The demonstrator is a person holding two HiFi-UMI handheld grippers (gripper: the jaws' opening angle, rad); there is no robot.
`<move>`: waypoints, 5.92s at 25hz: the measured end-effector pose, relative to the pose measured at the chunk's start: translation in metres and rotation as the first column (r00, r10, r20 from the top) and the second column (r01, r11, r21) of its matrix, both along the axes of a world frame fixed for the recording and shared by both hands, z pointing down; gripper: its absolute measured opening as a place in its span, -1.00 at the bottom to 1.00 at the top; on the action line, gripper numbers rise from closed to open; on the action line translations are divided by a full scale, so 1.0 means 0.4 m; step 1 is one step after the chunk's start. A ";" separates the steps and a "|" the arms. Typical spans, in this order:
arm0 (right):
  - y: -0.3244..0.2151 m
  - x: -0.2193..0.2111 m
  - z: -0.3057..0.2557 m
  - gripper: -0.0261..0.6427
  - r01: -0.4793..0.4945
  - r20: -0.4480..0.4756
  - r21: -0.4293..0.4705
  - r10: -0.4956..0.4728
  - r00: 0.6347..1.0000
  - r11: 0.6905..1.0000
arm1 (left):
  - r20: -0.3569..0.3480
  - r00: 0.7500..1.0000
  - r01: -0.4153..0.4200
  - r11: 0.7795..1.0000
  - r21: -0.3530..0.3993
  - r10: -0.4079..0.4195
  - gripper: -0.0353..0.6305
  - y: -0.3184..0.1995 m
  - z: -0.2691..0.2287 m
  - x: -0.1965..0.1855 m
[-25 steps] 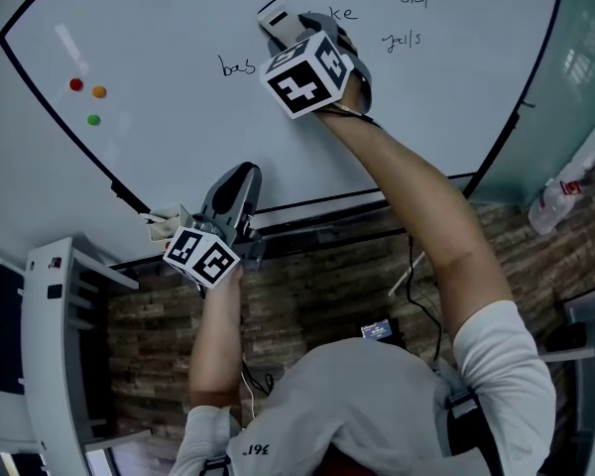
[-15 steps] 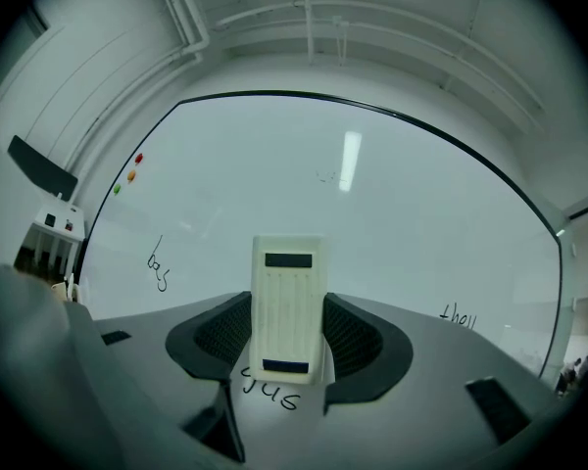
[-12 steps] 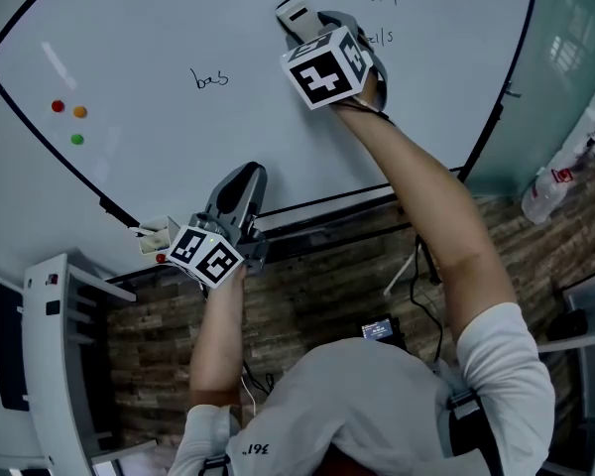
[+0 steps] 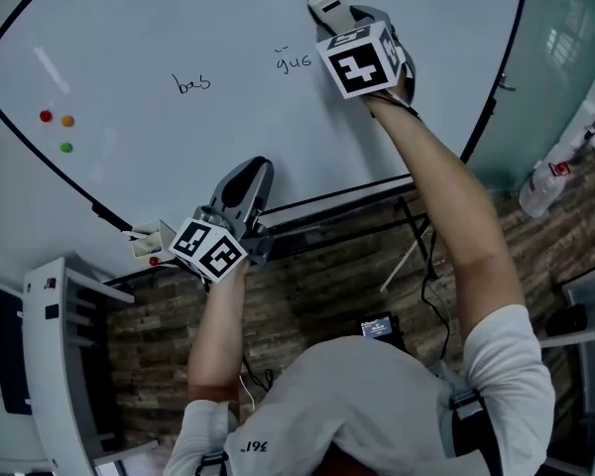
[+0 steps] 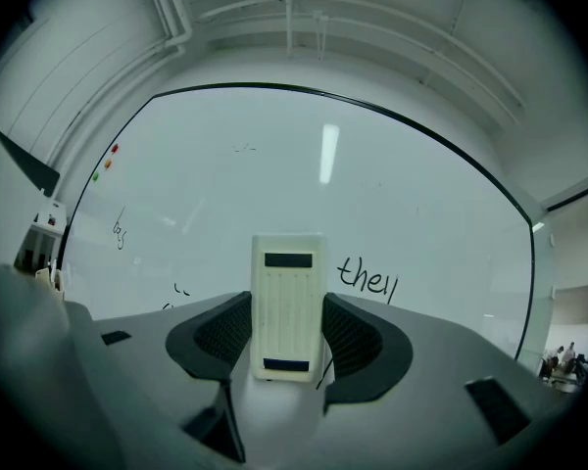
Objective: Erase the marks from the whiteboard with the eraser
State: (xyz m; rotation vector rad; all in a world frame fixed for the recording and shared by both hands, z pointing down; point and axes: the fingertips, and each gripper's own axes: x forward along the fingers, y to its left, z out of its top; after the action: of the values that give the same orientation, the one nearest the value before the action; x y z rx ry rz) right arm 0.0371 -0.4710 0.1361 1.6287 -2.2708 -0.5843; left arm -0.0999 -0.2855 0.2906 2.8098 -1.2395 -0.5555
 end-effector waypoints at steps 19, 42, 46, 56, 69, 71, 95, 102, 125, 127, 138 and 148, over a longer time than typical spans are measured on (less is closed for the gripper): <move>-0.046 0.201 0.001 -0.18 -0.052 0.050 0.009 0.052 0.997 0.999 | 0.031 0.999 -0.032 0.999 -0.001 0.032 -0.73 -0.041 0.012 0.098; -0.010 0.251 -0.054 -0.19 -0.055 0.111 0.032 0.051 0.992 0.998 | 0.023 1.000 -0.016 1.000 0.018 0.016 -0.73 -0.031 -0.024 0.060; 0.020 0.114 -0.065 -0.19 0.033 0.103 0.035 -0.037 0.994 0.999 | 0.020 1.000 0.015 1.000 0.025 -0.016 -0.73 -0.011 -0.024 0.009; 0.088 -0.214 -0.122 -0.19 0.192 0.076 0.063 -0.196 0.978 0.979 | 0.001 0.995 0.104 0.994 0.025 -0.105 -0.73 0.044 -0.006 -0.134; 0.128 -0.390 -0.152 -0.19 0.232 0.043 0.082 -0.236 0.971 0.969 | -0.010 0.990 0.140 0.990 -0.009 -0.140 -0.73 0.084 0.020 -0.256; 0.122 -0.404 -0.145 -0.19 0.219 0.020 0.089 -0.222 0.975 0.972 | -0.007 0.991 0.131 0.991 -0.008 -0.131 -0.73 0.085 0.020 -0.254; 0.041 -0.123 -0.130 -0.19 0.090 0.014 0.090 -0.091 0.996 0.992 | 0.030 1.000 0.008 1.000 -0.010 -0.008 -0.73 -0.009 0.007 -0.008; 0.002 0.022 -0.119 -0.19 0.041 0.040 0.076 -0.044 0.998 0.996 | 0.047 0.999 -0.027 1.000 -0.014 0.028 -0.73 -0.038 0.016 0.073; -0.064 0.355 -0.094 -0.20 -0.173 0.122 0.064 0.164 0.979 0.983 | 0.055 0.997 -0.062 0.998 -0.014 0.063 -0.73 -0.068 0.021 0.137; -0.057 0.384 -0.090 -0.20 -0.207 0.142 0.061 0.197 0.970 0.976 | 0.054 0.997 -0.051 0.999 -0.015 0.052 -0.73 -0.063 0.020 0.117; 0.037 0.161 0.011 -0.20 -0.061 0.142 0.017 0.058 0.988 0.998 | 0.053 0.999 -0.007 0.999 -0.039 0.010 -0.73 -0.005 0.043 -0.019; 0.091 -0.130 0.111 -0.20 0.067 0.111 -0.037 -0.062 0.992 0.997 | 0.024 0.999 0.026 0.998 -0.065 -0.024 -0.73 0.057 0.078 -0.143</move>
State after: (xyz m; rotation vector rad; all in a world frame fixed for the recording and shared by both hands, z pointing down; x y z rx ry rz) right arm -0.0148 -0.4345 0.1803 1.6105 -2.4052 -0.4708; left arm -0.1570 -0.2628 0.3219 2.7580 -1.2743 -0.4760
